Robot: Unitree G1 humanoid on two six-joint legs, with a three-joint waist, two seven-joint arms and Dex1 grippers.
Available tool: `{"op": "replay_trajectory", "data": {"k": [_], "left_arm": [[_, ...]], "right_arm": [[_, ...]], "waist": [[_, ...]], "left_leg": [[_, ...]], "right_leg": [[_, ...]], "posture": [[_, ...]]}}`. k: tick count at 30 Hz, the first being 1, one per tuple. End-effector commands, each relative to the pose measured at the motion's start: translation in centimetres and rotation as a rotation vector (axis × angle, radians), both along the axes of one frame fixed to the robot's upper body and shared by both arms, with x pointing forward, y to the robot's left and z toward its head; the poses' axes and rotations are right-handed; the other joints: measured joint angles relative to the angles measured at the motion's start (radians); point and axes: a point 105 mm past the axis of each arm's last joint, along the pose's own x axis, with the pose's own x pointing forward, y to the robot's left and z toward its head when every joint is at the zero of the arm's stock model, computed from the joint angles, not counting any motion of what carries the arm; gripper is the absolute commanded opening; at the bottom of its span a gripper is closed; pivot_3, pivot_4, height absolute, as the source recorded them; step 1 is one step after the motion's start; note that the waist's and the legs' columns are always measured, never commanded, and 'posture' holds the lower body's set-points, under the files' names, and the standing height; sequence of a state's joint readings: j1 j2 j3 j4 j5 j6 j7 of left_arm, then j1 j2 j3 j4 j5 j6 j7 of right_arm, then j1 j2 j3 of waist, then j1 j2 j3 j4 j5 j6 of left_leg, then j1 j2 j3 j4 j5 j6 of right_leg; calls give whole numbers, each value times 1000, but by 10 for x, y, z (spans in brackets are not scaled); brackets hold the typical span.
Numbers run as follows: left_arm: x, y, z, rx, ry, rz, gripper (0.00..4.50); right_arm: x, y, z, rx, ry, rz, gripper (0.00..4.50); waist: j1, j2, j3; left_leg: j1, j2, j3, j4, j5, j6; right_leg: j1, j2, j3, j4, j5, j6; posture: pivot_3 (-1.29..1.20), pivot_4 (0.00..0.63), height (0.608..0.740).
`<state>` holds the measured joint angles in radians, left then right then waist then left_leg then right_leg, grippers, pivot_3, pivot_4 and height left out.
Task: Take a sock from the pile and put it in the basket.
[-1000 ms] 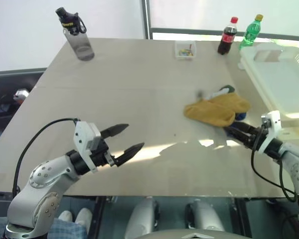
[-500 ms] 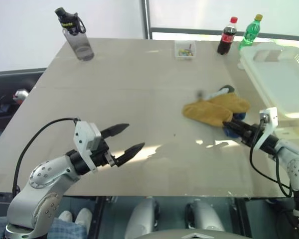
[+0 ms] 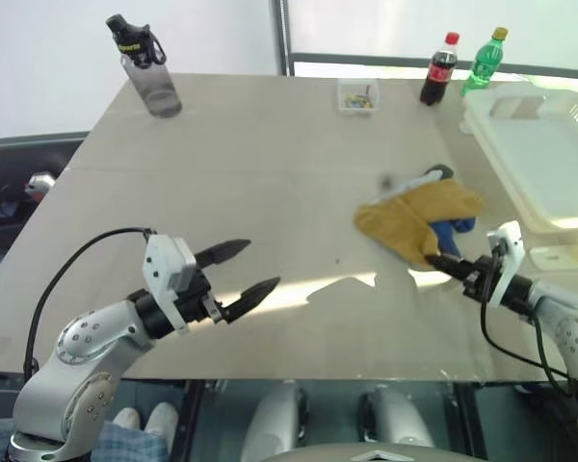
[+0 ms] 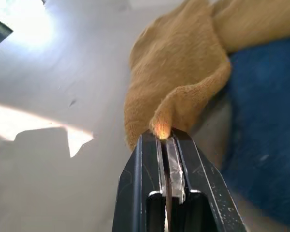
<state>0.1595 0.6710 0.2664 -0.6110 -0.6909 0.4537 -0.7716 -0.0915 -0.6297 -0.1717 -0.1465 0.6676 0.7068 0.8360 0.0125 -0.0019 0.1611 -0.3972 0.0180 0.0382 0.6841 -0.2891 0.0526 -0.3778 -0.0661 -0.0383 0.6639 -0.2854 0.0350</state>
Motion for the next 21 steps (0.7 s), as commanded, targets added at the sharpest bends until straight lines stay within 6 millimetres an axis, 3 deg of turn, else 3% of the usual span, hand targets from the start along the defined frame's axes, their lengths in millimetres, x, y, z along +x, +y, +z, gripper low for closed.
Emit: {"op": "replay_trajectory", "data": {"k": [1,7,15,19,21], "left_arm": [[-5,-3,9,6,-42,-24,4500],[-6,-3,9,6,-37,-24,4500],[-6,-4,8,4,-33,-34,4500],[-6,-4,7,5,-31,-38,4500],[-5,-5,5,5,-30,-39,4500]], "right_arm": [[-18,11,4,-12,19,135,30],[-40,11,1,-16,119,237,30],[-61,-4,8,-4,207,329,30],[-53,-12,2,-68,182,275,30],[-29,-25,-3,-147,99,134,30]], "waist": [[0,0,0],[1,0,0],[2,0,0],[0,0,0],[0,-1,0]], "left_leg": [[0,0,0,0,0,0],[0,0,0,0,0,0],[0,0,0,0,0,1],[0,0,0,0,0,1],[0,0,0,0,0,1]], "right_leg": [[0,0,0,0,0,0],[0,0,0,0,0,0],[0,-1,-1,-1,0,0],[0,-1,-1,-1,0,0],[0,-1,-1,-1,0,0]], "posture": [[0,150,740],[0,150,740],[0,150,740],[0,150,740],[0,150,740]]}}
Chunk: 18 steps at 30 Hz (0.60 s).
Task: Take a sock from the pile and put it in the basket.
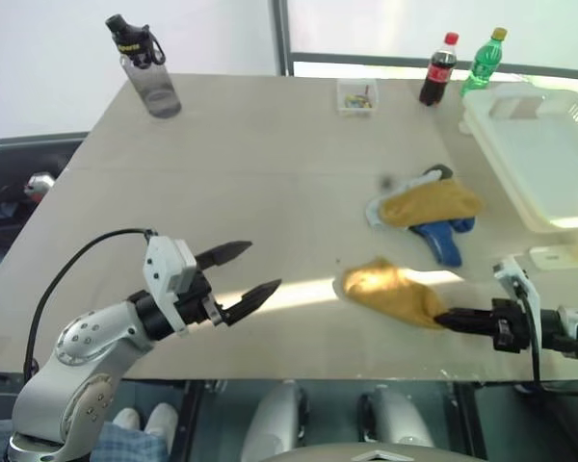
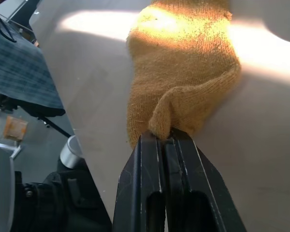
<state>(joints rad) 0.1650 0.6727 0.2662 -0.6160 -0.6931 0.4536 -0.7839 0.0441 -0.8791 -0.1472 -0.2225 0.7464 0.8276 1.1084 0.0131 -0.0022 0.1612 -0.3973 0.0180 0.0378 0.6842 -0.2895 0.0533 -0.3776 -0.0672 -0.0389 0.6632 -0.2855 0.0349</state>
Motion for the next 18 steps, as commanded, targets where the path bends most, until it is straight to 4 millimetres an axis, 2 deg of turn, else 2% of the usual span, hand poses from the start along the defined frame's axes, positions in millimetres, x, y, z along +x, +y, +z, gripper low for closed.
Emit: {"op": "replay_trajectory", "data": {"k": [1,7,11,15,18], "left_arm": [[-3,-4,5,5,-32,-25,4500],[-3,-4,4,6,-29,-37,4500],[-1,-5,6,8,-34,-48,4500],[1,-9,9,8,-41,-70,4500],[2,-11,9,5,-44,-76,4500]], "right_arm": [[34,-17,3,-111,-181,-161,30],[22,-14,26,-54,-188,-149,30],[25,-25,38,-70,-152,-211,30],[24,-46,48,-110,-133,-258,30],[20,-60,65,-110,-143,-300,30]], "waist": [[-1,-1,0],[5,0,0],[1,0,0],[2,0,0],[2,0,0]], "left_leg": [[0,0,0,0,0,0],[-1,0,-1,0,2,-4],[-1,0,0,0,2,-3],[0,0,0,0,0,0],[-1,0,0,0,0,0]], "right_leg": [[0,0,0,0,0,0],[0,0,-1,-1,0,0],[0,0,-1,-1,0,0],[0,0,-1,0,0,0],[0,0,-1,0,0,0]], "posture": [[0,150,740],[0,150,740],[0,150,740],[0,150,740],[0,150,740]]}}
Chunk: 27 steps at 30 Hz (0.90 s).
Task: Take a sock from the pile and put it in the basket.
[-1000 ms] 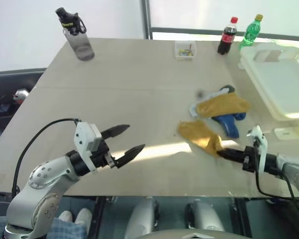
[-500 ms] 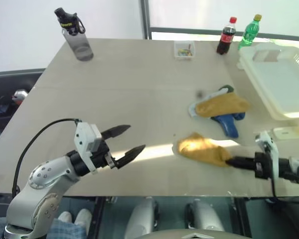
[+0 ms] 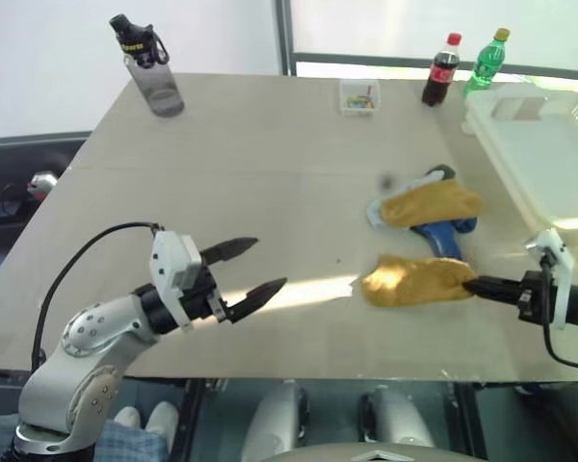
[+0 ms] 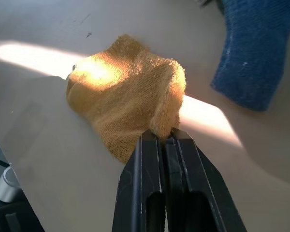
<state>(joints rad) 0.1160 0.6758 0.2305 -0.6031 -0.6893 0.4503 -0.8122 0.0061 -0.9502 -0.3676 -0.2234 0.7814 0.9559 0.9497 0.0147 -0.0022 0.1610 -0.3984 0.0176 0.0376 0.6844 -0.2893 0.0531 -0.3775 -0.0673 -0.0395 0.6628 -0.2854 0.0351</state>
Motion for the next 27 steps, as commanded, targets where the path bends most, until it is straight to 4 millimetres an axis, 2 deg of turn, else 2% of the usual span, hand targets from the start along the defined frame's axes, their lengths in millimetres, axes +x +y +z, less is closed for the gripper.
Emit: {"op": "replay_trajectory", "data": {"k": [1,4,7,10,16,19,27], "left_arm": [[0,-2,6,3,-27,-18,4500],[-2,-5,5,-3,-17,-51,4500],[-2,-8,6,-10,-13,-77,4500],[-10,-7,9,-19,-6,-150,4500],[-34,-4,17,-32,34,-323,4500],[-38,-2,18,-16,45,-359,4500],[-35,-2,21,-2,20,-369,4500]], "right_arm": [[-3,-17,34,16,-62,-43,30],[-5,-16,73,45,-121,-29,30],[-6,-13,85,37,-123,-9,30],[-7,-1,97,20,-136,52,30],[-6,16,101,-52,-131,123,30],[-3,35,102,-66,-141,197,30],[14,93,74,-9,-99,336,30]], "waist": [[1,0,0],[-1,1,0],[-1,0,0],[-1,0,0],[-3,0,1],[-2,1,1],[-3,0,1]], "left_leg": [[0,0,0,0,0,0],[0,0,1,0,0,0],[1,0,1,0,-1,1],[0,1,1,0,-1,1],[0,1,1,0,0,0],[0,1,1,0,0,0],[-1,1,1,0,1,-1]], "right_leg": [[0,0,0,0,0,0],[0,0,0,0,0,0],[0,1,0,0,0,0],[0,2,0,0,0,0],[-1,1,1,-1,0,0],[-1,1,1,0,0,0],[-1,1,1,-1,0,0]], "posture": [[0,150,740],[0,150,740],[0,150,740],[0,150,740],[0,150,740],[0,150,740],[0,150,740]]}}
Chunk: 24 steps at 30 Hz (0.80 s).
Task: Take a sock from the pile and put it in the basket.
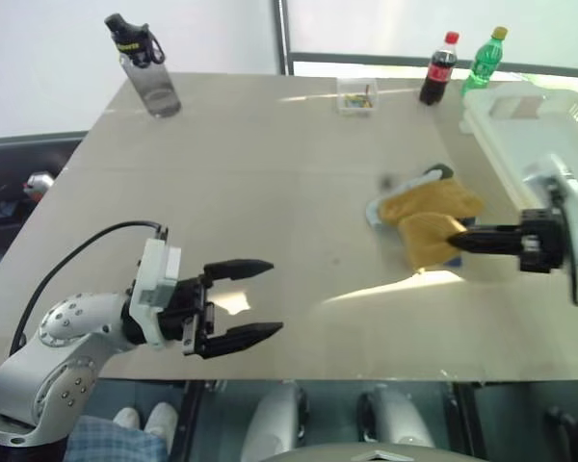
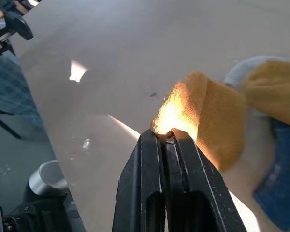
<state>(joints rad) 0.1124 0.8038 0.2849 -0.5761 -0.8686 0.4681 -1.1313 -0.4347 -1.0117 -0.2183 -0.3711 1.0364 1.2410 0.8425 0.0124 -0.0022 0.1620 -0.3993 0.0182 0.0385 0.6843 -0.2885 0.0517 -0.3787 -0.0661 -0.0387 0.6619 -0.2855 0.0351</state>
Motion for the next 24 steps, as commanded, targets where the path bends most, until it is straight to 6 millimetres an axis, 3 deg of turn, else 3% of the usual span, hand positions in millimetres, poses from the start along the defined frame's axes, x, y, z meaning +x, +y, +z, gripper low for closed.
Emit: {"op": "replay_trajectory", "data": {"k": [1,4,7,10,12,16,21,24], "left_arm": [[-2,0,7,7,-41,-9,4500],[-2,1,6,12,-45,4,4500],[-3,1,5,15,-53,23,4500],[-4,0,7,8,-53,39,4500],[-6,-1,7,7,-50,47,4500],[-6,-1,9,6,-51,54,4500],[-6,-2,11,-1,-51,57,4500],[-7,-3,12,-5,-50,60,4500]], "right_arm": [[7,22,-6,8,-4,35,30],[15,42,-22,15,14,43,30],[37,56,-41,16,17,-47,30],[46,72,-49,46,-3,-72,1541],[46,84,-52,72,-13,-68,2270],[42,90,-49,124,17,-46,4048],[38,79,-18,277,-59,-7,4048],[47,53,-24,240,-82,-100,4048]], "waist": [[0,0,0],[1,0,0],[-1,0,0],[2,0,0],[-1,0,0],[-4,0,0],[-1,0,0],[0,0,0]], "left_leg": [[0,0,0,0,0,-1],[-1,0,0,0,1,-1],[0,0,0,0,1,-1],[0,0,0,0,1,-1],[-1,0,0,0,1,-1],[0,0,0,0,1,-1],[0,-1,0,0,1,-1],[0,-1,0,0,0,-1]], "right_leg": [[0,0,0,0,0,0],[0,0,0,-1,0,0],[0,0,0,0,0,0],[0,0,0,0,0,0],[0,-1,-1,0,0,0],[0,-1,0,0,0,0],[0,-1,-1,0,0,0],[0,-1,-1,0,0,0]], "posture": [[0,150,740],[0,150,740],[0,150,740],[0,150,740],[0,150,740],[0,150,740],[0,150,740],[0,150,740]]}}
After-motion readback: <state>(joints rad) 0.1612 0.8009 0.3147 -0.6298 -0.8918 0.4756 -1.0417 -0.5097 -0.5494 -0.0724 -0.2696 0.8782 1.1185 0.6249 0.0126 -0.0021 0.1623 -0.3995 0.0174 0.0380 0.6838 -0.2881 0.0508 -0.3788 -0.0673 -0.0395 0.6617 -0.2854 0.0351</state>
